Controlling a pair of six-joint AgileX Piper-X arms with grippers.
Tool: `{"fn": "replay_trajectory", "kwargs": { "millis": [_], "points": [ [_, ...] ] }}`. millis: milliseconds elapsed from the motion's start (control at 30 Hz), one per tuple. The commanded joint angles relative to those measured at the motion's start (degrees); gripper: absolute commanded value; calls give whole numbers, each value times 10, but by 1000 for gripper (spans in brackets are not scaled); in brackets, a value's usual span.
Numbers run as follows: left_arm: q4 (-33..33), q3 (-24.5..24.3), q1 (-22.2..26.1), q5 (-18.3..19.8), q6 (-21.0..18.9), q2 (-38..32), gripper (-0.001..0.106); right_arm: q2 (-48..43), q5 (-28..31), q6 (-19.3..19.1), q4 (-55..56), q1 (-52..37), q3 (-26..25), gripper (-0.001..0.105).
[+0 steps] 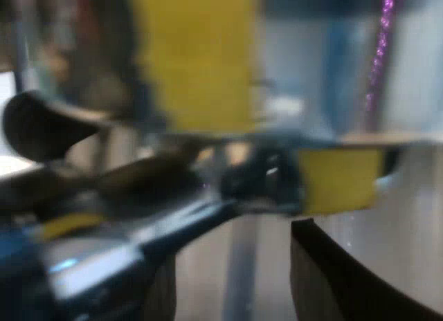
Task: Put the handle in the coffee machine
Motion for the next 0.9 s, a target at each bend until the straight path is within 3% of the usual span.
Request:
{"fn": "replay_trajectory", "kwargs": {
  "millis": [33,167,333,567,633,900],
  "points": [
    [36,1,-13,39,10,-5,1,-21,-9,17,38,1,-1,43],
    [36,1,-13,39,10,-5,1,-32,-9,25,73,1,10,43],
    [36,1,-13,39,10,-5,1,-62,-13,78,107,3,52,43],
    [36,1,-13,39,10,-5,1,-115,-37,81,180,5,91,43],
    [36,1,-13,39,10,-5,1,-151,-58,81,251,11,101,43],
    [33,1,-13,39,10,-5,1,-198,-73,97,340,15,104,43]
  ]
}}
